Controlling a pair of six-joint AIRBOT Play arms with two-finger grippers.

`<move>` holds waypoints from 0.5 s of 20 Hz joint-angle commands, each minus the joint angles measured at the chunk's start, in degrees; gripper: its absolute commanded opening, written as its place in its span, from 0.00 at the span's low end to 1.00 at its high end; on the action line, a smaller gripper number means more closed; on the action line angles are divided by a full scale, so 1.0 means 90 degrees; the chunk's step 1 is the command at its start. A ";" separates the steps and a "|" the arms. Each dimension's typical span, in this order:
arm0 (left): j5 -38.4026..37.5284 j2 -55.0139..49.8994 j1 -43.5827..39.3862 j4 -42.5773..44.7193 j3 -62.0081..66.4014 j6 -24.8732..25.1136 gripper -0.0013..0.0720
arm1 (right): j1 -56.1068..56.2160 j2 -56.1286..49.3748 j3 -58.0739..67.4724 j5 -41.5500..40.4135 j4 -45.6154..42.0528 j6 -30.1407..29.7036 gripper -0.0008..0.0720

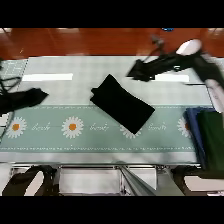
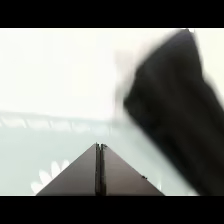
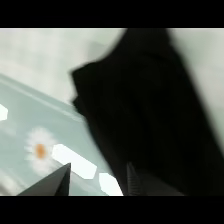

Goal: Fold the shirts.

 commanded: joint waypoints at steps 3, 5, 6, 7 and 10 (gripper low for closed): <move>-0.0083 0.0274 0.0374 -0.0410 0.0355 0.0017 0.04 | -0.1149 0.3495 -0.3444 -0.0826 -0.2868 0.1416 0.58; -0.0073 0.0321 0.0000 -0.0410 0.0107 0.0015 0.04 | -0.1212 0.4340 -0.5304 -0.1940 -0.2193 0.1715 0.59; -0.0068 0.0321 -0.0211 -0.0410 -0.0044 0.0012 0.04 | -0.1205 0.4439 -0.5972 -0.2344 -0.1627 0.1698 0.59; -0.0056 0.0321 -0.0442 -0.0410 -0.0219 0.0000 0.04 | -0.1205 0.4379 -0.6528 -0.2720 -0.0816 0.1491 0.59; 0.0175 0.0306 -0.1013 -0.0410 -0.0712 -0.0012 0.04 | -0.1205 0.3631 -0.7091 -0.3293 0.1399 0.0049 0.59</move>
